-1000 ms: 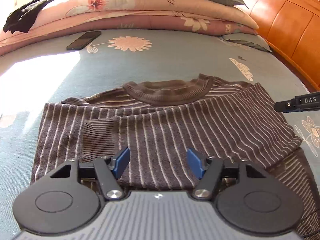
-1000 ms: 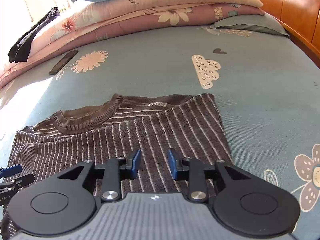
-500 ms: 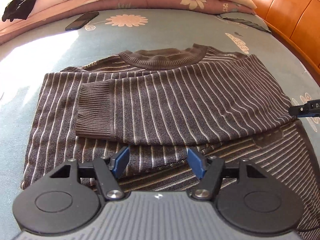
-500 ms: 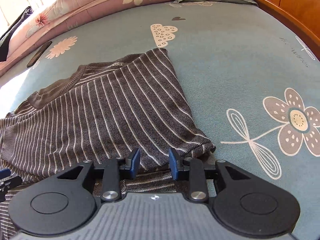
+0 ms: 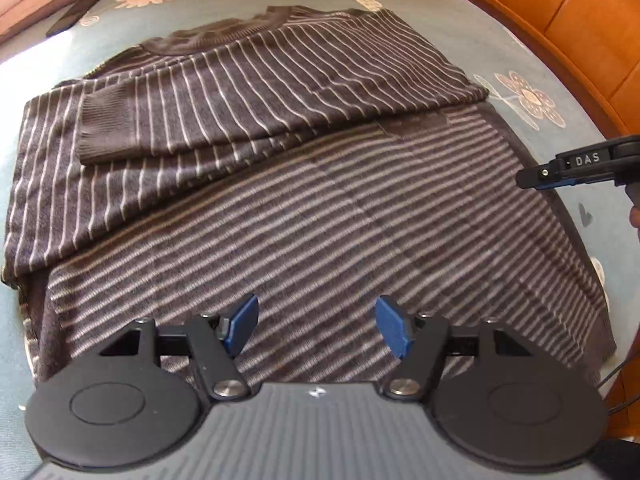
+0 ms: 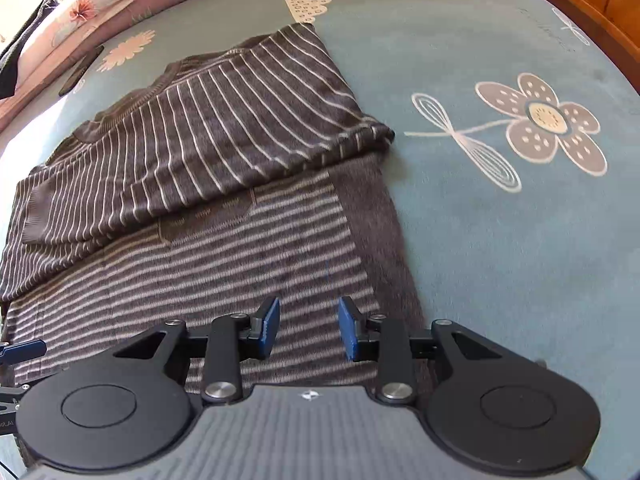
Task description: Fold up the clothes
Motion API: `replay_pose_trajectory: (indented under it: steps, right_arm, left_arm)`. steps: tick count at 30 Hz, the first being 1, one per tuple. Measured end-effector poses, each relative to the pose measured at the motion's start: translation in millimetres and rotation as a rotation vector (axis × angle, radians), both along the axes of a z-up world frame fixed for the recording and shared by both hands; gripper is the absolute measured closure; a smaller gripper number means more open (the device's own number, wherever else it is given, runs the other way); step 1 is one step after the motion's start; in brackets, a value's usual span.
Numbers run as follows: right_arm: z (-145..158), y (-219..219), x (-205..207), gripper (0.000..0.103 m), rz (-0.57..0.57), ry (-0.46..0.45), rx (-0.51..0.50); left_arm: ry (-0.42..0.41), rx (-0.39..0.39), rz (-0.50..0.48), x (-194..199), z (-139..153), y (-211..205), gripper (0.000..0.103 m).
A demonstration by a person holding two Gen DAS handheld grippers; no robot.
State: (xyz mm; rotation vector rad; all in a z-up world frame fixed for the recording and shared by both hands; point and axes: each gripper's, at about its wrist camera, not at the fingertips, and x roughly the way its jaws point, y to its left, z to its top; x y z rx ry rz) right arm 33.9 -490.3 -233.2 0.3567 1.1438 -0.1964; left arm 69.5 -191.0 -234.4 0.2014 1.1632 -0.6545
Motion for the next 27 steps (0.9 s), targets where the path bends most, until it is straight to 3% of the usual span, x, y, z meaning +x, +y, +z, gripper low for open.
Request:
replay_pose_trajectory:
  steps: [4, 7, 10, 14, 17, 20, 24, 27]
  right_arm:
    - [-15.7, 10.9, -42.4, 0.065, -0.093, 0.033, -0.044]
    - [-19.7, 13.9, -72.4, 0.057, -0.161, 0.050, -0.045]
    - [-19.1, 17.6, -95.2, 0.057, -0.148, 0.074, -0.050]
    - [-5.3, 4.6, -91.5, 0.059, -0.159, -0.016, -0.039]
    - [4.3, -14.8, -56.9, 0.059, -0.182, -0.160, -0.019]
    - [2.3, -30.6, -10.7, 0.059, -0.204, -0.276, 0.040]
    - [-17.2, -43.9, 16.7, 0.059, -0.225, -0.294, 0.087]
    - [-26.7, -59.4, 6.3, 0.070, -0.250, -0.283, 0.133]
  left_arm:
    - [-0.001, 0.021, -0.113, -24.1, -9.5, 9.1, 0.036]
    - [-0.040, 0.031, -0.187, -41.0, -14.3, 14.8, 0.030]
    - [-0.068, 0.052, -0.205, -52.7, -13.4, 15.4, 0.029]
    - [-0.117, 0.002, -0.129, -49.5, 0.5, 14.9, 0.029]
    - [-0.170, -0.021, -0.050, -34.4, 8.3, 9.7, 0.029]
    - [-0.164, -0.049, 0.052, -16.6, 9.8, 5.2, 0.029]
    - [-0.138, -0.047, 0.160, -2.1, 1.8, 9.8, 0.029]
    - [-0.100, -0.018, 0.231, -0.7, -8.7, 24.3, 0.029]
